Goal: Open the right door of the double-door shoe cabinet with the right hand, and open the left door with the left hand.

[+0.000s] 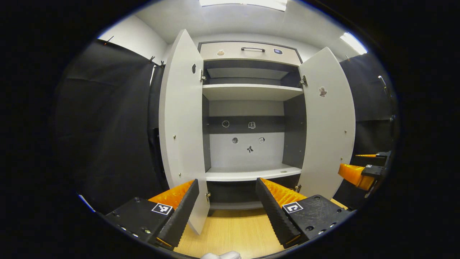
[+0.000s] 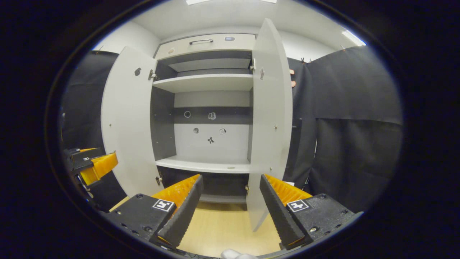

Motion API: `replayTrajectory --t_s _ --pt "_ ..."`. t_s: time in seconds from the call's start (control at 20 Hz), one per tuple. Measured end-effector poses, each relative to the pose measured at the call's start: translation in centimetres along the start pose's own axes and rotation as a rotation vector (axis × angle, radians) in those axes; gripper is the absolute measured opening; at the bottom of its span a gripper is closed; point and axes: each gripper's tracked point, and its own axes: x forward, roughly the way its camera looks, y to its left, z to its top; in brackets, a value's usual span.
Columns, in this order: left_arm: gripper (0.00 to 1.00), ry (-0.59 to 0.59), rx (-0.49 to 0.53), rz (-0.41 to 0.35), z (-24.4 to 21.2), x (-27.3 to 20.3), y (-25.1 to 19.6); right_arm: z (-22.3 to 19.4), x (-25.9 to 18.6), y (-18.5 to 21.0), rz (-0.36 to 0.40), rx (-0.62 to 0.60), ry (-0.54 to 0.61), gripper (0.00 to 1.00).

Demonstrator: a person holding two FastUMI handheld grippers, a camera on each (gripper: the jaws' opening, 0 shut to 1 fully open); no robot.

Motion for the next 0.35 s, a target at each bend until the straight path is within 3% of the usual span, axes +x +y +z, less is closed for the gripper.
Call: replayTrajectory --t_s 0.05,0.1,0.15,0.2,0.35 --pt "1.0 -0.003 0.004 0.001 0.03 -0.13 -0.03 0.04 -0.05 -0.17 -0.006 0.0 -0.002 0.99" --pt "0.95 -0.002 0.007 -0.001 0.09 0.11 -0.05 0.13 -0.11 -0.26 -0.008 -0.001 -0.004 0.99" --pt "1.0 0.002 0.008 -0.004 0.03 0.07 -0.13 0.23 -0.13 -0.35 -0.012 -0.001 -0.008 0.99" --pt "0.95 0.002 0.009 -0.006 -0.01 0.01 -0.11 0.31 -0.14 -0.39 -0.014 0.0 -0.01 0.99" --pt "0.95 0.006 0.013 -0.006 -0.1 -0.13 -0.07 0.72 -0.25 -0.27 -0.015 -0.002 -0.023 0.99"
